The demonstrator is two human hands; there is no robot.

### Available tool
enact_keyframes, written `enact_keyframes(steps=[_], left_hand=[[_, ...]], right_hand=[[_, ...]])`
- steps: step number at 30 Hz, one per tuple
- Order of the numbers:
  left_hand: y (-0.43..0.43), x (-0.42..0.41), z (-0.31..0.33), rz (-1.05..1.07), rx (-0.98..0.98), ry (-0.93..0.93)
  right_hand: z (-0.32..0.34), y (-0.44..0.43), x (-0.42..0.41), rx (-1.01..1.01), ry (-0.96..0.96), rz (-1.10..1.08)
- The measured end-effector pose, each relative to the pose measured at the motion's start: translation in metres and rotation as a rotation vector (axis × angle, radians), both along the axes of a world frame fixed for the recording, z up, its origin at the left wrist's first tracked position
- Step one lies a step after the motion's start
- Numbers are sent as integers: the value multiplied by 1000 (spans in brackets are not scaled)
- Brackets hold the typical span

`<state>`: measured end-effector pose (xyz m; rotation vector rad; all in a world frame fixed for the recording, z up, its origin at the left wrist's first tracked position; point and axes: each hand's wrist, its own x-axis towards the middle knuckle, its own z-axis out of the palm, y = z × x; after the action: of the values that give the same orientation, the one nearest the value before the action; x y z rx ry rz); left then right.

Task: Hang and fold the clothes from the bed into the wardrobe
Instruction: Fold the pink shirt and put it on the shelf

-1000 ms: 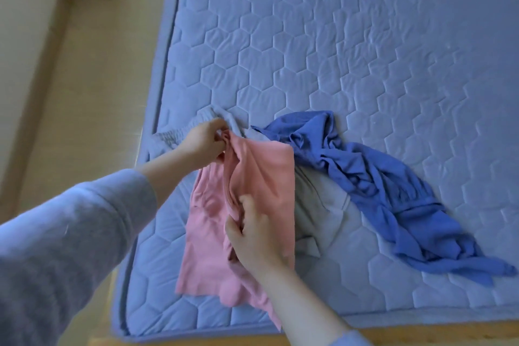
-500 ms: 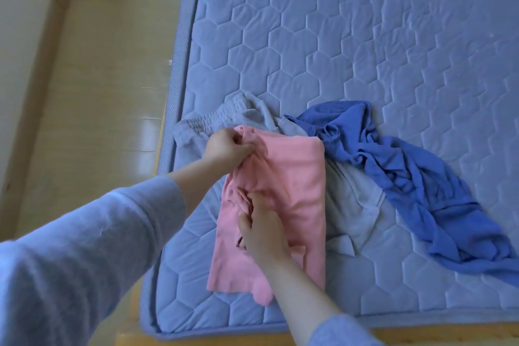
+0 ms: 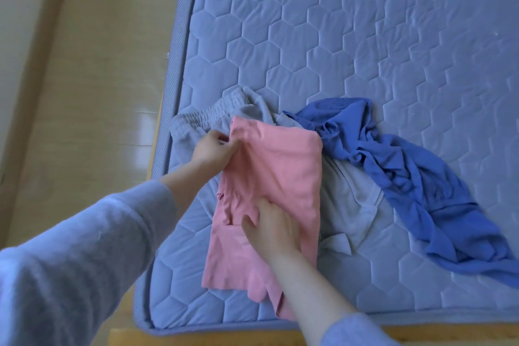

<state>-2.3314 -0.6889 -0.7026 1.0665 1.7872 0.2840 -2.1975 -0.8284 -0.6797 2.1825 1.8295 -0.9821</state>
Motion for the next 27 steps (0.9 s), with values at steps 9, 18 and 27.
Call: enact_keyframes(steps=[9,18,27], left_hand=[[-112,-25,-2,63,-255,33],[-155,-26,-19,38,-326,-56],[-163,-26,-30,29,-252,23]], right_hand=[[16,-46,18,-161,20,-40],[0,-75,-9,-296,340,-172],[-10,-64,19,-114,164,-263]])
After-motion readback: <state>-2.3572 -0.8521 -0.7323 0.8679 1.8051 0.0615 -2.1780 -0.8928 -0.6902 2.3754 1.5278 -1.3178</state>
